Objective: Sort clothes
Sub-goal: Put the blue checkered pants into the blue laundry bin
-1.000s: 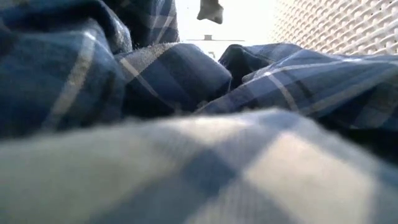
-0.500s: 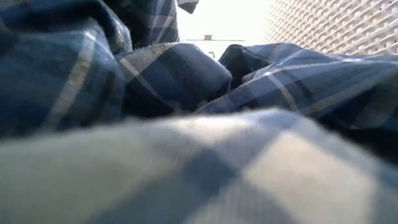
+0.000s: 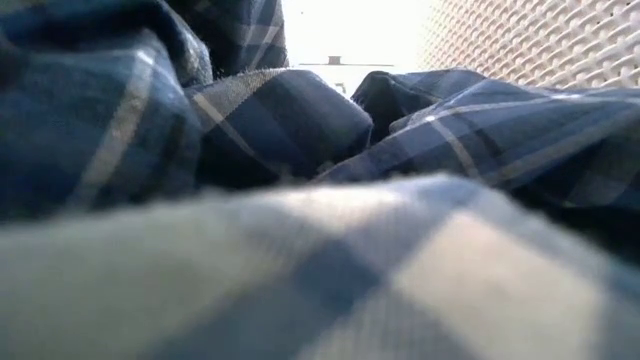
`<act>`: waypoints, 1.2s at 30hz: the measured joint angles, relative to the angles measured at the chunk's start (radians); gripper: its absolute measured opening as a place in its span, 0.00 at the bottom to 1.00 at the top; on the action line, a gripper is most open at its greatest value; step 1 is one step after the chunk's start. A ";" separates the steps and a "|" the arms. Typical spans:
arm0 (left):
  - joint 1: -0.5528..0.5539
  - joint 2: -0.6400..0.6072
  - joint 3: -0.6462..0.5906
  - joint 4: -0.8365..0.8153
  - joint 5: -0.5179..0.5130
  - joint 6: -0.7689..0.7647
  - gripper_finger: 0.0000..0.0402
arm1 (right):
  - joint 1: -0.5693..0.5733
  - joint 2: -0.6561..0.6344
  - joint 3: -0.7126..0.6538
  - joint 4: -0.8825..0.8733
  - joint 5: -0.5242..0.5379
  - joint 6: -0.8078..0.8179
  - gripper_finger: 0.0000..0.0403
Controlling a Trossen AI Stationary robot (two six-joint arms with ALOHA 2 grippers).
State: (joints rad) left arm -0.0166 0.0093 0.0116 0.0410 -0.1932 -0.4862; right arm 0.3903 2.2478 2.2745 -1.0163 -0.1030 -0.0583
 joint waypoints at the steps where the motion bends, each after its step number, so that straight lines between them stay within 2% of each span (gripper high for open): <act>1: 0.000 0.000 0.000 0.000 0.000 0.000 0.00 | 0.008 0.000 0.000 -0.007 -0.011 -0.015 0.64; 7: 0.000 0.000 0.000 0.000 0.000 0.000 0.00 | 0.047 0.005 0.003 -0.011 0.005 -0.023 0.64; 9: 0.000 0.000 0.000 0.000 0.000 0.000 0.00 | 0.053 0.008 0.032 -0.009 0.070 -0.003 0.64; 11: 0.000 0.000 0.000 0.000 0.000 0.000 0.00 | 0.048 0.008 0.082 -0.002 0.180 0.049 0.64; 13: 0.000 0.001 0.000 0.000 0.000 0.000 0.00 | 0.028 -0.031 0.064 0.060 0.293 0.172 0.64; 15: 0.000 0.001 0.000 0.000 0.000 0.000 0.00 | -0.002 -0.050 0.058 0.067 0.322 0.319 0.61; 18: 0.000 0.001 0.000 0.000 0.000 0.000 0.00 | -0.031 -0.040 0.056 0.070 0.290 0.453 0.51; 24: 0.000 0.001 0.000 0.001 0.000 0.000 0.00 | -0.102 0.046 0.053 0.227 0.257 0.681 0.21; 28: 0.000 0.001 0.000 0.002 0.000 0.000 0.00 | -0.135 0.116 0.053 0.222 0.067 0.646 0.05; 30: 0.000 0.001 0.000 0.002 0.000 0.000 0.00 | -0.118 0.144 0.051 0.214 -0.018 0.584 0.02; 32: 0.000 0.001 0.000 0.002 0.000 0.000 0.00 | -0.099 0.154 0.051 0.210 -0.078 0.504 0.03; 36: 0.000 0.001 0.000 0.001 0.000 0.000 0.00 | -0.086 0.161 0.052 0.169 -0.093 0.384 0.08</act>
State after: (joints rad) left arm -0.0166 0.0105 0.0116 0.0422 -0.1932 -0.4862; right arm 0.3046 2.4084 2.3268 -0.8476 -0.1955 0.3257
